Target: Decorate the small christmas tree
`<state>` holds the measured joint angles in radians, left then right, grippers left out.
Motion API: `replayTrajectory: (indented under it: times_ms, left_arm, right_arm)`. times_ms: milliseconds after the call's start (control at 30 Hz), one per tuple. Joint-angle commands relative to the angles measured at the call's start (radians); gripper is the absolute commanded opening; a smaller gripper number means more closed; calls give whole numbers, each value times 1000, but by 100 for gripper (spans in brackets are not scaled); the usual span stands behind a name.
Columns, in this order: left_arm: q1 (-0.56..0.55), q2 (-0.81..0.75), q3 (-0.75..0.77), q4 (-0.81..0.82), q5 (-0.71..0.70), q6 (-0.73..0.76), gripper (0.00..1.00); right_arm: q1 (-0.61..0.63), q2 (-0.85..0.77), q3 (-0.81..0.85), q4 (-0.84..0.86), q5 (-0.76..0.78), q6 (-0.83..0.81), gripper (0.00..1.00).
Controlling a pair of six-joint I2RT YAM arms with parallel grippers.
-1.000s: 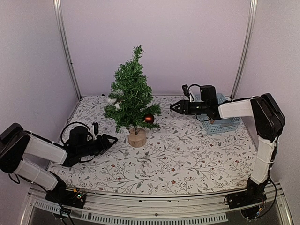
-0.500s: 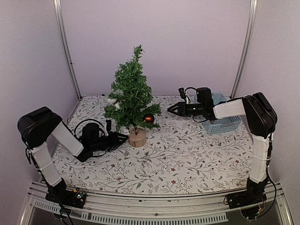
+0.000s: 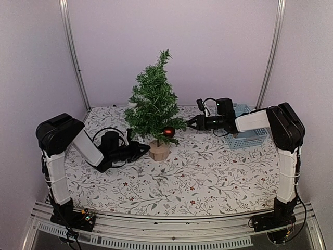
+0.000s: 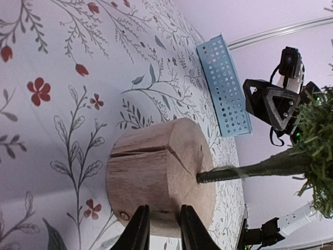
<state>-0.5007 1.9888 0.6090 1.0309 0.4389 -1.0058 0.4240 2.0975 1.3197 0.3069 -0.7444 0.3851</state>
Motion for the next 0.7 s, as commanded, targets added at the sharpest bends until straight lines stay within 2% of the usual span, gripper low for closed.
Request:
replayTrajectory:
  times_ms: [0, 367, 500, 567, 667]
  left_arm:
    - [25, 64, 84, -45, 55, 56, 23]
    - [59, 165, 292, -165, 188, 161, 26]
    - [87, 124, 261, -169, 170, 148, 29]
    - [109, 98, 223, -148, 166, 133, 33]
    - [139, 48, 158, -138, 154, 132, 38]
  right_arm:
    - [-2, 29, 29, 0, -35, -12, 39]
    - [33, 92, 52, 9, -35, 15, 38]
    - [49, 114, 68, 9, -34, 22, 37]
    - [50, 108, 48, 16, -5, 20, 36]
    - [44, 25, 7, 22, 60, 0, 36]
